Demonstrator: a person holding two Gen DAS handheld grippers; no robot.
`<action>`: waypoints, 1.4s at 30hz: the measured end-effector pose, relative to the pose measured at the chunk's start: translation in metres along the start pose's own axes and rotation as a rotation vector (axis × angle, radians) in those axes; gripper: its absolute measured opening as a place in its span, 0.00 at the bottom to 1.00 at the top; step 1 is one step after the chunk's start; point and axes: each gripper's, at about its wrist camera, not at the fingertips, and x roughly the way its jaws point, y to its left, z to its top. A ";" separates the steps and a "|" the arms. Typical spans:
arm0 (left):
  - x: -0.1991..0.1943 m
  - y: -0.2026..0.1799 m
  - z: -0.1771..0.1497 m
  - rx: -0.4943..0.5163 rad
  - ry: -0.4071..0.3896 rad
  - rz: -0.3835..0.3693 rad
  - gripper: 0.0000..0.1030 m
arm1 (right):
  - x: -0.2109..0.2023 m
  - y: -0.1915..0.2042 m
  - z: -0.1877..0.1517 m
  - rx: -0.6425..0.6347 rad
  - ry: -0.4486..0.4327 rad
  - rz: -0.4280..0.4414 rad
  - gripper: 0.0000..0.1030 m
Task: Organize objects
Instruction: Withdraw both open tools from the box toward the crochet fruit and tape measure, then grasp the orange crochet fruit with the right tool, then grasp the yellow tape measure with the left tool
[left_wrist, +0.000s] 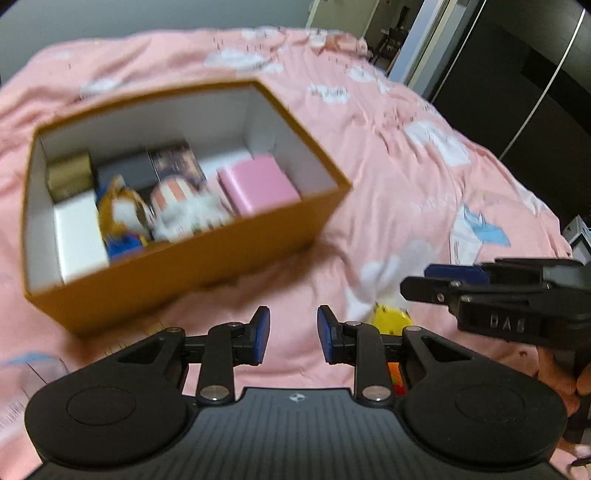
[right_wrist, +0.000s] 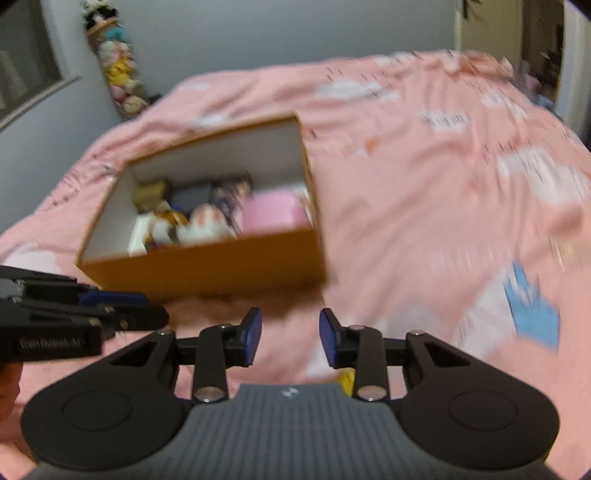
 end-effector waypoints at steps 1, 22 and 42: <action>0.005 -0.001 -0.004 -0.004 0.018 -0.010 0.31 | 0.001 -0.001 -0.008 0.007 0.014 -0.017 0.35; 0.044 -0.017 -0.021 0.013 0.224 0.042 0.31 | 0.053 -0.004 -0.085 0.028 0.282 -0.095 0.47; 0.056 -0.060 0.002 0.274 0.174 -0.088 0.33 | 0.005 -0.018 -0.050 -0.026 0.106 -0.141 0.33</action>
